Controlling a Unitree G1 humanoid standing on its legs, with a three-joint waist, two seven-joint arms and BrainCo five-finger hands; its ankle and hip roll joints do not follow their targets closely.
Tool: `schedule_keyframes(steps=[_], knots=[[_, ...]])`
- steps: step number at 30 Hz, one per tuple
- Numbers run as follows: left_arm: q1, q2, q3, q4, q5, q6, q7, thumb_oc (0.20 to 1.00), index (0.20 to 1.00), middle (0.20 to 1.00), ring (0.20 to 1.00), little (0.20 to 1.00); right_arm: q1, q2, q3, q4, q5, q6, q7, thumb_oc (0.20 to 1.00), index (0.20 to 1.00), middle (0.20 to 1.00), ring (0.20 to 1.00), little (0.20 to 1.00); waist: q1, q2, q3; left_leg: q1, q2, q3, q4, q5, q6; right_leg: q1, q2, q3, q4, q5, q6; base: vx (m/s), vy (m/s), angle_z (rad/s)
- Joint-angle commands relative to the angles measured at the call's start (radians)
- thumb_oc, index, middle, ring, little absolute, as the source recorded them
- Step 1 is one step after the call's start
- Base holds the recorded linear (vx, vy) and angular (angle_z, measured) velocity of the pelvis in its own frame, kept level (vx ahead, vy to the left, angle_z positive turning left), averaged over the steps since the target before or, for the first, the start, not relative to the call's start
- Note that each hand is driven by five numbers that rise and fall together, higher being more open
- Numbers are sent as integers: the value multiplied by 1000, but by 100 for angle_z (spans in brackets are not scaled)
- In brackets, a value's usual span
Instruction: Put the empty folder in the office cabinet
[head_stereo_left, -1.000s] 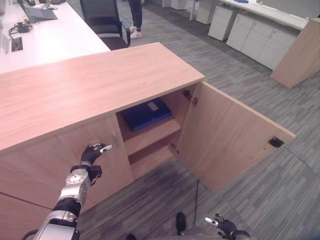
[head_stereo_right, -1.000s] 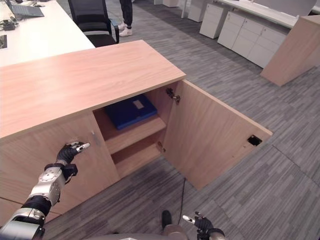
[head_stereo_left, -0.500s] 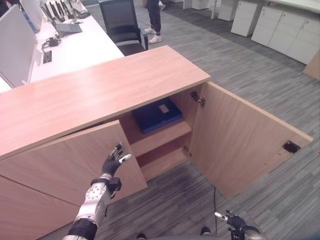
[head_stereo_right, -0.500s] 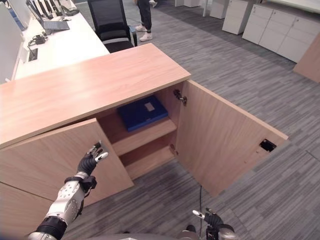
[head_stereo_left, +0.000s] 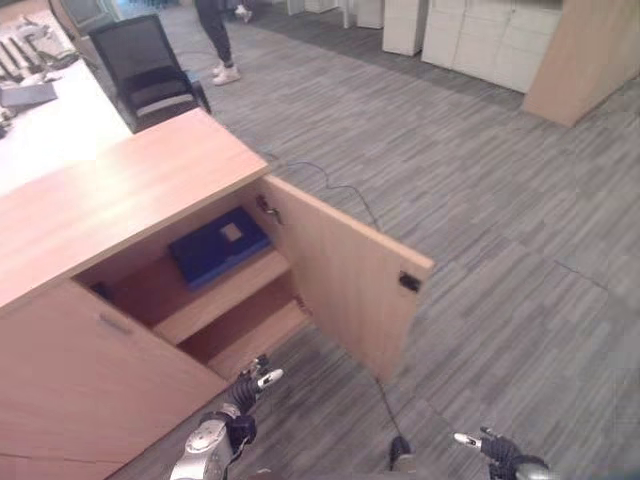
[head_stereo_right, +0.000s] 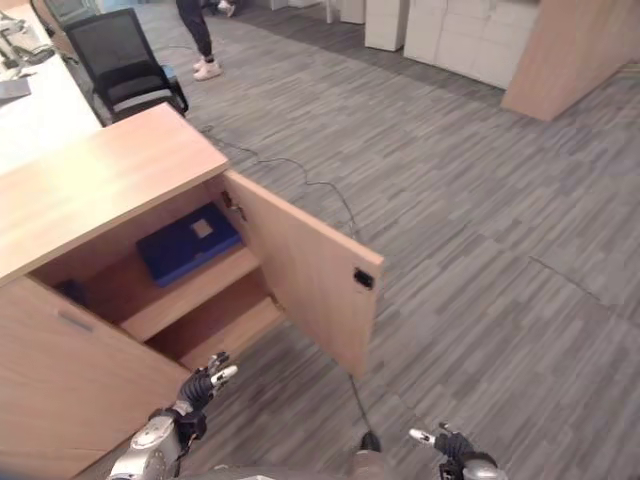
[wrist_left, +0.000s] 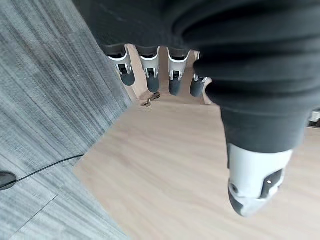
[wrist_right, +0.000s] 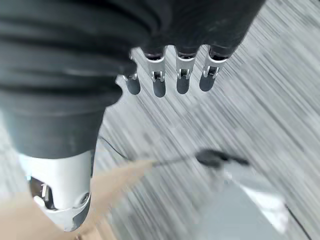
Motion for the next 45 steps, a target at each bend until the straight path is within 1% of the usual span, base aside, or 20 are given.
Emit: schedule_keyframes(steps=[1, 2, 3, 6, 8, 11, 13, 15, 20, 21, 27, 29, 30, 34, 39, 42, 45], knots=[[-19, 56, 26, -19, 12, -31, 2, 1000, 1000, 1000, 1000, 1000, -69, 20, 18, -11, -7, -25, -10, 1000, 1000, 1000, 1000, 1000, 34, 17, 33, -56, -62, -45, 34, -94, 62, 131, -17, -49, -23, -81, 137, 187, -271, -47], [-18, 51, 10, 39, 56, -25, 10, 1000, 1000, 1000, 1000, 1000, -76, 27, 22, -2, 4, -26, -12, 1000, 1000, 1000, 1000, 1000, 51, 20, 39, -70, -113, -93, 13, -104, 74, 131, 7, -34, -10, -86, 128, 136, -140, -20], [-18, 49, -2, 73, 79, -25, 4, 1000, 1000, 1000, 1000, 1000, -80, 37, 27, 6, 11, -30, -16, 1000, 1000, 1000, 1000, 1000, 47, 22, 33, -43, -118, -111, -14, -103, 80, 138, 25, -26, -6, -90, 122, 124, -88, -31], [-21, 42, -12, 132, 110, -23, 12, 1000, 1000, 1000, 1000, 1000, -80, 46, 30, 15, 12, -33, -20, 1000, 1000, 1000, 1000, 1000, 39, 25, 27, -19, -124, -131, -29, -106, 82, 148, 33, -25, -8, -91, 117, 44, 0, -6], [-24, 34, -19, 202, 149, -24, 15, 1000, 1000, 1000, 1000, 1000, -75, 60, 30, 20, 18, -34, -20, 1000, 1000, 1000, 1000, 1000, 30, 28, 19, 8, -123, -131, -62, -100, 81, 161, 35, -30, -14, -92, 117, 59, 51, 8], [-30, 27, -23, 275, 194, -20, 24, 1000, 1000, 1000, 1000, 1000, -66, 77, 38, 20, 18, -34, -15, 1000, 1000, 1000, 1000, 1000, 20, 30, 8, 51, -125, -135, -110, -104, 83, 166, 40, -28, -18, -90, 118, 31, 62, -3], [-36, 26, -30, 300, 217, -19, 29, 1000, 1000, 1000, 1000, 1000, -64, 83, 44, 23, 16, -32, -14, 1000, 1000, 1000, 1000, 1000, 17, 29, 3, 65, -124, -136, -120, -112, 84, 170, 39, -26, -23, -87, 120, 17, 71, -4], [-34, 26, -41, 347, 268, -20, 33, 1000, 1000, 1000, 1000, 1000, -70, 88, 48, 22, 24, -31, -14, 1000, 1000, 1000, 1000, 1000, 18, 24, -11, 85, -126, -139, -132, -128, 89, 182, 35, -27, -31, -83, 125, 33, 107, 2], [-31, 38, -46, 371, 293, -18, 32, 1000, 1000, 1000, 1000, 1000, -103, 77, 56, 11, 21, -32, -19, 1000, 1000, 1000, 1000, 1000, 26, 16, -22, 92, -130, -142, -139, -140, 93, 183, 30, -26, -36, -76, 130, 4, 48, 2], [-21, 55, -43, 372, 304, -17, 27, 1000, 1000, 1000, 1000, 1000, -146, 56, 52, -4, 27, -36, -28, 1000, 1000, 1000, 1000, 1000, 38, 6, -30, 95, -132, -143, -139, -151, 96, 181, 28, -22, -42, -68, 137, 1, 54, 3], [-5, 81, -37, 369, 310, -14, 21, 1000, 1000, 1000, 1000, 1000, -239, -18, 32, -65, 43, -41, -48, 1000, 1000, 1000, 1000, 1000, 54, -6, -41, 101, -139, -148, -139, -165, 102, 182, 21, -14, -45, -62, 143, 5, 45, 1], [2, 88, -34, 376, 311, -12, 20, 1000, 1000, 1000, 1000, 1000, -299, -41, 49, -77, 42, -44, -51, 1000, 1000, 1000, 1000, 1000, 63, -9, -49, 109, -145, -154, -139, -172, 105, 189, 16, -5, -46, -61, 144, 31, 54, 1], [4, 90, -34, 377, 309, -11, 21, 1000, 1000, 1000, 1000, 1000, -331, -42, 76, -94, 29, -43, -50, 1000, 1000, 1000, 1000, 1000, 68, -9, -49, 111, -145, -154, -139, -173, 106, 189, 14, -3, -46, -60, 144, 27, 43, 0], [13, 88, -33, 379, 309, -9, 21, 1000, 1000, 1000, 1000, 1000, -365, -32, 107, -122, 9, -44, -45, 1000, 1000, 1000, 1000, 1000, 74, -10, -49, 113, -145, -156, -139, -173, 108, 188, 14, 0, -45, -59, 143, 4, 4, 1], [16, 81, -39, 395, 314, -1, 27, 1000, 1000, 1000, 1000, 1000, -422, 24, 188, -165, -18, -40, -32, 1000, 1000, 1000, 1000, 1000, 88, -11, -50, 114, -140, -167, -139, -168, 106, 193, 20, -6, -46, -63, 138, 8, -4, 2], [11, 83, -37, 400, 314, 0, 32, 1000, 1000, 1000, 1000, 1000, -433, 44, 209, -188, -21, -39, -28, 1000, 1000, 1000, 1000, 1000, 91, -11, -50, 111, -137, -173, -139, -166, 103, 192, 21, -10, -46, -65, 136, 2, -6, 1], [5, 88, -23, 406, 308, 3, 41, 1000, 1000, 1000, 1000, 1000, -421, 82, 242, -255, -19, -40, -18, 1000, 1000, 1000, 1000, 1000, 96, -8, -47, 107, -133, -186, -139, -159, 97, 194, 27, -18, -46, -71, 132, 9, -29, 5]])
